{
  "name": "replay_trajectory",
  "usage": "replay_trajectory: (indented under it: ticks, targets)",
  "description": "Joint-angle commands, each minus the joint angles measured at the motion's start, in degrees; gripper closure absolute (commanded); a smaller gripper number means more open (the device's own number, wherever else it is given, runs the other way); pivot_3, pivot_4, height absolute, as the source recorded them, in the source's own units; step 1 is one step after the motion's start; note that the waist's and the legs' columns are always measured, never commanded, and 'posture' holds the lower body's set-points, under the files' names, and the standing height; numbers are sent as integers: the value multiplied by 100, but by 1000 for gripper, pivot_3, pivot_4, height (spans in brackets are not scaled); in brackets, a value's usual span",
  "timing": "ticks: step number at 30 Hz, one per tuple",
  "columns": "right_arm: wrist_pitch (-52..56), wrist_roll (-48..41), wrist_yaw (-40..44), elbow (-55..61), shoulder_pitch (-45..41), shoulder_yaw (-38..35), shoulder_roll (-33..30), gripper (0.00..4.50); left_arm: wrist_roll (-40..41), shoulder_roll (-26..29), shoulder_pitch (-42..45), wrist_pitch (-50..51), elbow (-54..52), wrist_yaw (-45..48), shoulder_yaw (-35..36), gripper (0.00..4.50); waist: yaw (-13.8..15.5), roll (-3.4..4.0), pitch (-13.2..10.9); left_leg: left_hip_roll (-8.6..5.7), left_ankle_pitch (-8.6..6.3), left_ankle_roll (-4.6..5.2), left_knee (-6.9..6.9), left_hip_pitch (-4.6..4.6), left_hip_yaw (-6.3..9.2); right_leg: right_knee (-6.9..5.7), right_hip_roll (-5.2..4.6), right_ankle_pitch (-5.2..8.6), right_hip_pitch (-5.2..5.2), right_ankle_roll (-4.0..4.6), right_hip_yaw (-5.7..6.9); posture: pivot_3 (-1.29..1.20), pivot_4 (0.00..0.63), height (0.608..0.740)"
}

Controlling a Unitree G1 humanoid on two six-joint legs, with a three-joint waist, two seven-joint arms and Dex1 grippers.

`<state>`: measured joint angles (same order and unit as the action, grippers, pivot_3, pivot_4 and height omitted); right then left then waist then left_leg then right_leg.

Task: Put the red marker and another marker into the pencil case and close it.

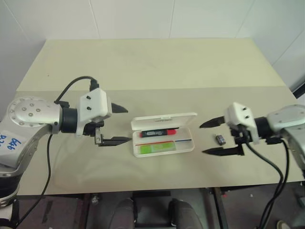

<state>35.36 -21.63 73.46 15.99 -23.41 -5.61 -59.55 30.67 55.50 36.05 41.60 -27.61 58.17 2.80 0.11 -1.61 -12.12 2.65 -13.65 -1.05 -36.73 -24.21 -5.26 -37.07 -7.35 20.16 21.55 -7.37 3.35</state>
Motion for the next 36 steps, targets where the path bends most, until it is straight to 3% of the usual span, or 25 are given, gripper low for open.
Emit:
replay_trajectory:
  ticks: [1, 11, 22, 30, 33, 36]
  targets:
    - [327, 541, -918, -20, 448, -313, -208, 37, -8, -380, 413, -262, 215, -125, -158, 0, 11, -1, 1, 0, 0, 1, -3, 0, -1, -1, -1, 0, -1, 0, -1, 0, 150, 740]
    - [1628, 641, -2397, 282, 1253, -592, 166, 37, -547, -936, 1055, -818, 996, 121, -893, 0, -1, 0, 1, 0, -2, 4, -18, 0, -3, -10, 0, 0, -2, -1, -5, 0, 150, 740]
    - [3089, 65, -3364, 619, 831, -729, 988, 37, -614, -1035, 1058, -889, 1076, 298, -997, 0, 1, -1, 1, 0, -2, 4, -17, -1, -1, -8, 1, 0, -2, -1, -4, 0, 150, 740]
    - [3338, -18, -3684, 450, 611, -530, 1280, 37, -650, -1034, 953, -847, 1035, 202, -928, 0, 1, -1, 1, 0, -3, 5, -17, -2, -1, -9, 1, 0, -2, -1, -5, 0, 150, 740]
    - [3405, 4, -3779, 402, 494, -401, 1325, 532, -633, -1006, 924, -807, 973, 166, -888, 0, -2, -1, 1, 0, -3, 5, -19, -3, -1, -12, 1, 0, -2, -1, -5, 0, 150, 740]
    - [3397, -10, -3770, 368, 432, -281, 1260, 1577, -639, -981, 904, -781, 941, 130, -867, 0, -5, 0, 1, 0, -3, 6, -21, -2, -1, -13, 1, 0, -2, -1, -5, 0, 150, 740]
